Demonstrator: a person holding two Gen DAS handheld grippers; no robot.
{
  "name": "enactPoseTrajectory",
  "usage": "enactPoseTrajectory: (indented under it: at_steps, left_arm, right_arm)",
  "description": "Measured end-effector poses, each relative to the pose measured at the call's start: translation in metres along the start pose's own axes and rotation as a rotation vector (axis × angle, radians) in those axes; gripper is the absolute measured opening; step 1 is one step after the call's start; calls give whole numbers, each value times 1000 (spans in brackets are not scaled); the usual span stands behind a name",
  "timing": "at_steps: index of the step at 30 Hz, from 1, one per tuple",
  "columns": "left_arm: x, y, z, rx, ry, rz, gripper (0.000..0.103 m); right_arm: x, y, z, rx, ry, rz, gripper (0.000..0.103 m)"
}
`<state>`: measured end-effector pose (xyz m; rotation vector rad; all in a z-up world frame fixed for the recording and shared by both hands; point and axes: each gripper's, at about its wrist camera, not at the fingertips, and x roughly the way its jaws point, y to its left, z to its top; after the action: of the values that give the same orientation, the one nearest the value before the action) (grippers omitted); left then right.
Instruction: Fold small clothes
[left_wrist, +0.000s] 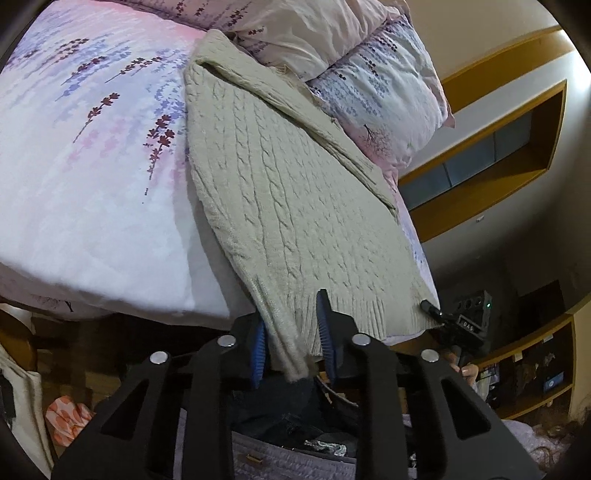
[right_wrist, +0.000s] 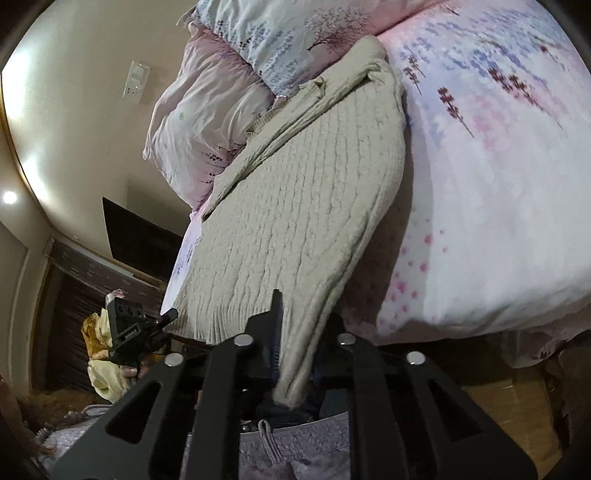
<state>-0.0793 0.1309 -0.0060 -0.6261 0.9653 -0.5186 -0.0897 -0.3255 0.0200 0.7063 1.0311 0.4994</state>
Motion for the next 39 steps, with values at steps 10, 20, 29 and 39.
enactPoseTrajectory:
  at_steps: [10,20,29,39]
  left_arm:
    - [-8,-7,13,85,-35,82,6]
    - [-40,-21,82,155,-249,127,6]
    - [-33,-37,171,174,-375,167,6]
    - [31,-31,254,141,-381,232,6]
  right_arm:
    - [-26,36,21,-167,-201,-75,7]
    - [-36,84,54,-420,-453,-273,7]
    - [-19,99,101,-472,-590,-338,7]
    - [20,80,165,-399,-594,-392,7]
